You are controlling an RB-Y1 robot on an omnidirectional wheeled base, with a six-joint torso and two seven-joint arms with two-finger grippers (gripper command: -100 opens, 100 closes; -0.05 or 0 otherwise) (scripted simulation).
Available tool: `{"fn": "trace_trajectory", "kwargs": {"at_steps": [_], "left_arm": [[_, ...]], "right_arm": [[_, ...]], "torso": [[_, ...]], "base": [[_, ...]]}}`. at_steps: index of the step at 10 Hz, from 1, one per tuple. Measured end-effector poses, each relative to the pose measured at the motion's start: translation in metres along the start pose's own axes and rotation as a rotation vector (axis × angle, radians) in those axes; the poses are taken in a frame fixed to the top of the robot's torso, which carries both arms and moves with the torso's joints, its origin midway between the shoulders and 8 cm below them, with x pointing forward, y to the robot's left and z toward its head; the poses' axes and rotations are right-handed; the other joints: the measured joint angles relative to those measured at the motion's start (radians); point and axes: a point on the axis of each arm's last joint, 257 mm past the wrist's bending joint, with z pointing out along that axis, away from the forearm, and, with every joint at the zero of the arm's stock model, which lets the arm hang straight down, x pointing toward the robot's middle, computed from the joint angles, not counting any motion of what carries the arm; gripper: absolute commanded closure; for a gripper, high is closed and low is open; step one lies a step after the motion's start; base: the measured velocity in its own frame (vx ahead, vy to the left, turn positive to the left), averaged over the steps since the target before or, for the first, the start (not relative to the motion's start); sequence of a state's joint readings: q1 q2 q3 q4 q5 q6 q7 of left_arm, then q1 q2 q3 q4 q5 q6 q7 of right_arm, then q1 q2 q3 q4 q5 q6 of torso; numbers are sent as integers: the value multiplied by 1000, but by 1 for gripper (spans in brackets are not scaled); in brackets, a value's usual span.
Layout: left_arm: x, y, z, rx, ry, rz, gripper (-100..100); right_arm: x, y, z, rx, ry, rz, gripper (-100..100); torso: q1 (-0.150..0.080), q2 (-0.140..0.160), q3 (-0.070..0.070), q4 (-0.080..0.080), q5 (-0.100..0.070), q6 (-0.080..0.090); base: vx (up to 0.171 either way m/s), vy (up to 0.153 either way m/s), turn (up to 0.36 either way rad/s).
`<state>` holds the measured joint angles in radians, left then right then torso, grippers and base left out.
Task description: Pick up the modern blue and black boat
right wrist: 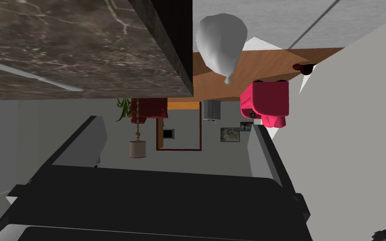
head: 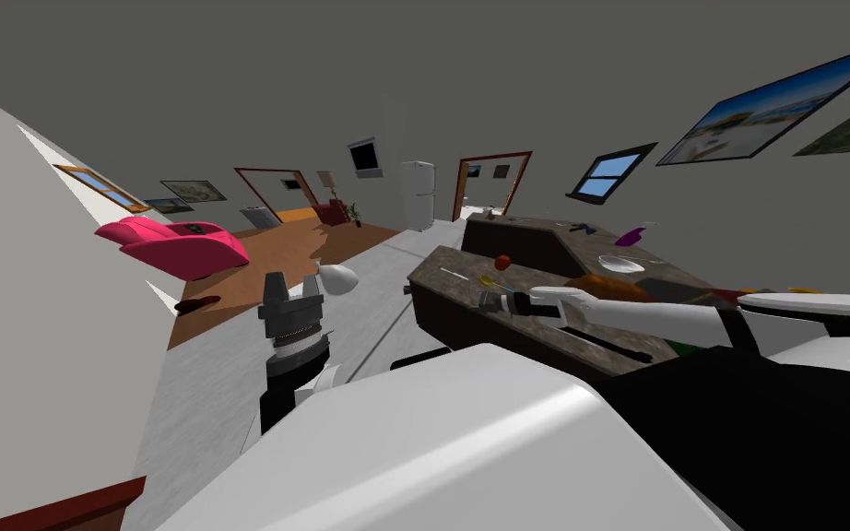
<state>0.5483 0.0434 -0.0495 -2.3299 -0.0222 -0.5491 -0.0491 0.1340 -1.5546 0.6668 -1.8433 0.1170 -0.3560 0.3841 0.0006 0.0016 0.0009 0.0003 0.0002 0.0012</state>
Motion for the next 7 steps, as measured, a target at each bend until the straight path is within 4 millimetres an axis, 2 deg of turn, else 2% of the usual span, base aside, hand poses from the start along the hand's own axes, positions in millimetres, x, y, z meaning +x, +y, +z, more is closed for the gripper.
{"fn": "trace_trajectory", "kwargs": {"at_steps": [3, 4, 7], "left_arm": [[0, 0, 0, 0, 0, 0, 0], [0, 0, 0, 0, 0, 0, 0], [0, 0, 0, 0, 0, 0, 0]], "right_arm": [[36, -19, -21, 33, 105, -40, -100], [37, -20, -26, 37, 120, -49, -100], [67, -40, -59, 80, 235, -89, -100]], "torso": [[-1, 0, 0, 0, 0, 1], [-1, 1, 0, 0, 0, 1], [-2, 1, 0, 0, 0, 0]], "base": [[18, -3, 37], [14, -2, 73], [14, -13, 49]]}}
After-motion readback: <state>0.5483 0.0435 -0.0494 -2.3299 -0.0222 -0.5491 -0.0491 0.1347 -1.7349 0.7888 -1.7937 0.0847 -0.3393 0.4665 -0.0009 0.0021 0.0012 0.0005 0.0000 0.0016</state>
